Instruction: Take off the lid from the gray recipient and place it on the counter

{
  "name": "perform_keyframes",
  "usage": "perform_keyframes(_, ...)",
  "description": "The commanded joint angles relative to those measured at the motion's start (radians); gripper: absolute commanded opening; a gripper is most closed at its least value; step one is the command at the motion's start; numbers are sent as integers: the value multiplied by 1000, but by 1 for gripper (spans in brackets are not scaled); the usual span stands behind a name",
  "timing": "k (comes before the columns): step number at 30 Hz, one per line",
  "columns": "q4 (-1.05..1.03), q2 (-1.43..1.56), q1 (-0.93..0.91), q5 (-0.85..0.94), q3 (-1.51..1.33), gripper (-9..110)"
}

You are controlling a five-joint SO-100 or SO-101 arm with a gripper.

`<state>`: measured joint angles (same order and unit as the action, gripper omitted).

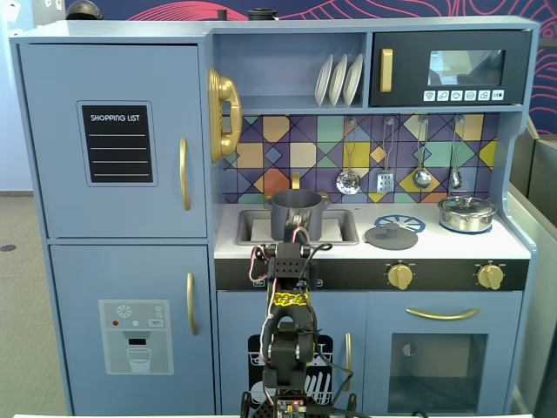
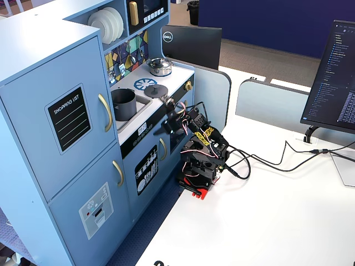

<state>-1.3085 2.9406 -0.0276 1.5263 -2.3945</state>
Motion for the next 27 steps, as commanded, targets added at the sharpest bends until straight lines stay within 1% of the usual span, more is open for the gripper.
perform_keyframes(1, 12, 14, 84, 20, -129, 0)
perform_keyframes(6, 164, 43, 114, 9, -353, 0)
perform_keyframes(10, 264, 71, 121, 40, -491, 0)
perform_keyframes(15, 282, 103, 114, 25, -597, 0)
perform_keyframes(19, 204, 120, 95, -9, -606, 0)
perform_keyframes(27, -110, 238, 17, -8, -607, 0)
